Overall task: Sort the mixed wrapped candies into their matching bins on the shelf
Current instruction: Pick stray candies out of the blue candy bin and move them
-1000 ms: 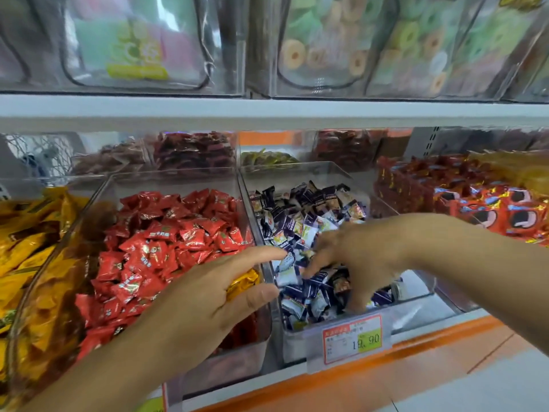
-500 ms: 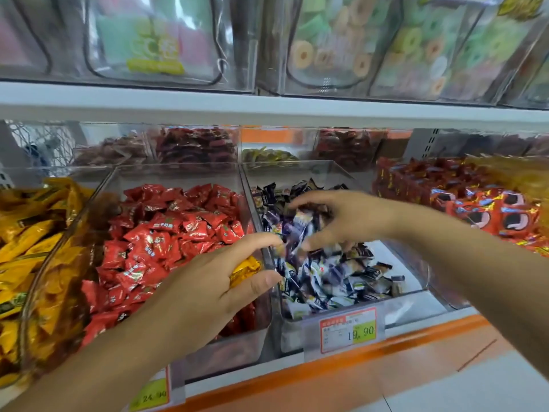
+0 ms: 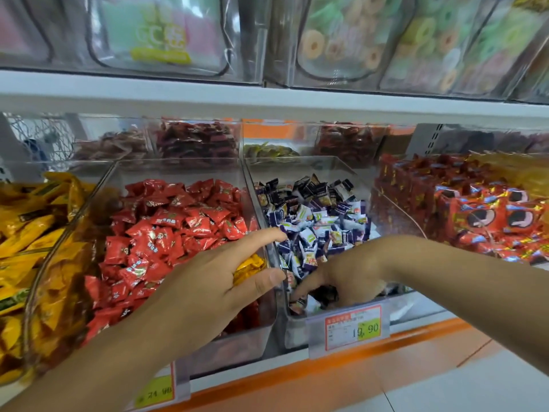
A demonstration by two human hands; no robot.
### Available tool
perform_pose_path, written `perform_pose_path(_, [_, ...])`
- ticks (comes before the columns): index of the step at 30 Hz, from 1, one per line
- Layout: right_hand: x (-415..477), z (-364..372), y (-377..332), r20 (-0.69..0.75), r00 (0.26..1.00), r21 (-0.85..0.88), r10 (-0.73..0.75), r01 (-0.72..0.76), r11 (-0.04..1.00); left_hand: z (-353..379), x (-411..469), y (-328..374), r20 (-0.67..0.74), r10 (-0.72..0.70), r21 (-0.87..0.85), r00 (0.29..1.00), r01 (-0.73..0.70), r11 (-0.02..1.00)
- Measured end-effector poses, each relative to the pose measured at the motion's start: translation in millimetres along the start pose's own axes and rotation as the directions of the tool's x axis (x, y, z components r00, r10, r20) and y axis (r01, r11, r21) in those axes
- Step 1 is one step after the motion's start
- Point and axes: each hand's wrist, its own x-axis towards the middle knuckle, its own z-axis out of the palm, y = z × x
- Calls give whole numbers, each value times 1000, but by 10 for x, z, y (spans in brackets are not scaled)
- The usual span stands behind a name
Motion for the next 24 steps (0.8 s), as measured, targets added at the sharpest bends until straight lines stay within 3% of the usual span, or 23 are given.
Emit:
perform_pose_path(6, [164,88,-33,-137,991,-5,3,-4,1000,21,20,-44,-15,-5,1,1000,5,1000])
perform_pose_path(9, [238,118,21,-218,974,184,-60,102,978,17,31,-53,-15,-3,-1,1000,3,1000])
perform_pose_path(15, [84,150,217,-455,890,599,-28,330,730,3,14,-42,-2,-22,-26,1000,22,999])
perform_pose_path(21, [-101,187,248,-536,844,706,8,443,553,-26,3,33,-4,-29,-64,1000,29,998])
perform_pose_path(24, [-167,230,263,-600,800,684,23,498,533,-25,5,-2,-35,-26,-116,999,22,993])
